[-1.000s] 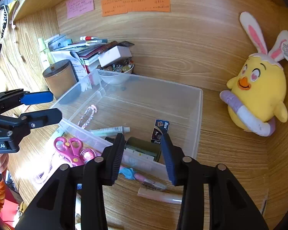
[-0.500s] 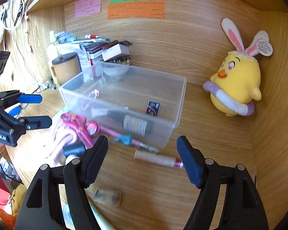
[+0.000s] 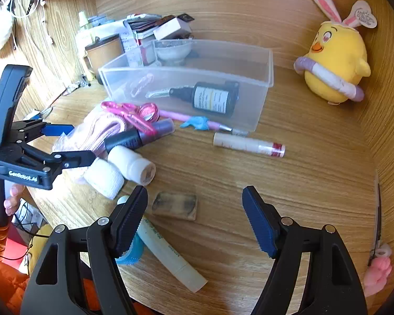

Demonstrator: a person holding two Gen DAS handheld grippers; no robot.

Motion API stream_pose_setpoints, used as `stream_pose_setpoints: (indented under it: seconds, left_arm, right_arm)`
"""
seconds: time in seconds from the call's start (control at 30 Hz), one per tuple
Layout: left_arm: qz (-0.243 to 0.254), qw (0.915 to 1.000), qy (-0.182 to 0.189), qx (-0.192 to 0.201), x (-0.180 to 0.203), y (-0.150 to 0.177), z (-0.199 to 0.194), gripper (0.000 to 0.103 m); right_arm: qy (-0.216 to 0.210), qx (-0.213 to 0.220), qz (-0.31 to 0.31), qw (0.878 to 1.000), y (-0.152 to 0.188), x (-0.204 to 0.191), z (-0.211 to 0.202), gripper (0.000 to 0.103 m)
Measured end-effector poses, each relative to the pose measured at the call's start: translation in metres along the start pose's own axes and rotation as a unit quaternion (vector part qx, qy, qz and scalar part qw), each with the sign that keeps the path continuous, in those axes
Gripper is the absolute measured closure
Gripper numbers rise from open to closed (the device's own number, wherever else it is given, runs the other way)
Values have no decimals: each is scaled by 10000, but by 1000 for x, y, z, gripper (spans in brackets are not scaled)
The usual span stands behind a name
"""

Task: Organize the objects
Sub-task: 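Grasp the bagged pink rope with the left gripper while the right gripper grasps the brown block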

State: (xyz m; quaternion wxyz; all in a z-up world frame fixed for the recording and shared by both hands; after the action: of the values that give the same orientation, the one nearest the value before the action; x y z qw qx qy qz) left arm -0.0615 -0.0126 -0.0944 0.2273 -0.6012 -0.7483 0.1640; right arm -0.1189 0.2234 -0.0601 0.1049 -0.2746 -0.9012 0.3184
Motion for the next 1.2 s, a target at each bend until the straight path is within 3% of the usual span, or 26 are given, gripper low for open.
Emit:
stream_pose_setpoints:
  seconds: [0.13, 0.43, 0.67, 0.77, 0.8, 0.83, 0.9, 1.2]
  left_arm:
    - [-190, 9998, 10, 43, -14, 9, -4, 4]
    - [54, 9997, -141, 175, -16, 14, -15, 5]
    - [378, 9992, -115, 28, -7, -2, 6, 5]
    - [421, 9990, -160, 44, -4, -2, 11, 14]
    - [436, 9989, -154, 88, -3, -2, 10, 22]
    - [413, 9989, -150, 136, -3, -2, 8, 31]
    - [375, 9990, -154, 174, -2, -3, 7, 36]
    - [164, 9996, -124, 212, -11, 9, -8, 38]
  right_arm:
    - [-109, -127, -18, 9999, 5, -3, 6, 31]
    - [-133, -198, 113, 9997, 4, 1, 17, 32]
    - [-95, -154, -30, 9998, 4, -7, 15, 51]
    - [-49, -143, -74, 9999, 3, -8, 15, 60]
    - [-63, -139, -71, 9999, 3, -8, 15, 66]
    - [-70, -146, -50, 9999, 2, -8, 15, 66]
    - [-50, -127, 8, 9999, 2, -7, 15, 66]
    - [6, -89, 254, 9996, 1, 6, 14, 66]
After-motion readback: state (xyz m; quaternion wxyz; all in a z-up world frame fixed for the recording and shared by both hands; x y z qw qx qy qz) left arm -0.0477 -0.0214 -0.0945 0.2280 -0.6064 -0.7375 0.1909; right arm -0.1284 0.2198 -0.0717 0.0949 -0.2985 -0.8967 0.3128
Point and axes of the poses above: each gripper's, at about its wrist camera, not at the fingertips, and z roughly the way its jaws point, x to its right, y to its underside, the point moved 3 cm from there along z, roughly the way its jaws point, and after that the axes turned 6 degrees about -z, right-handed, at the moved point
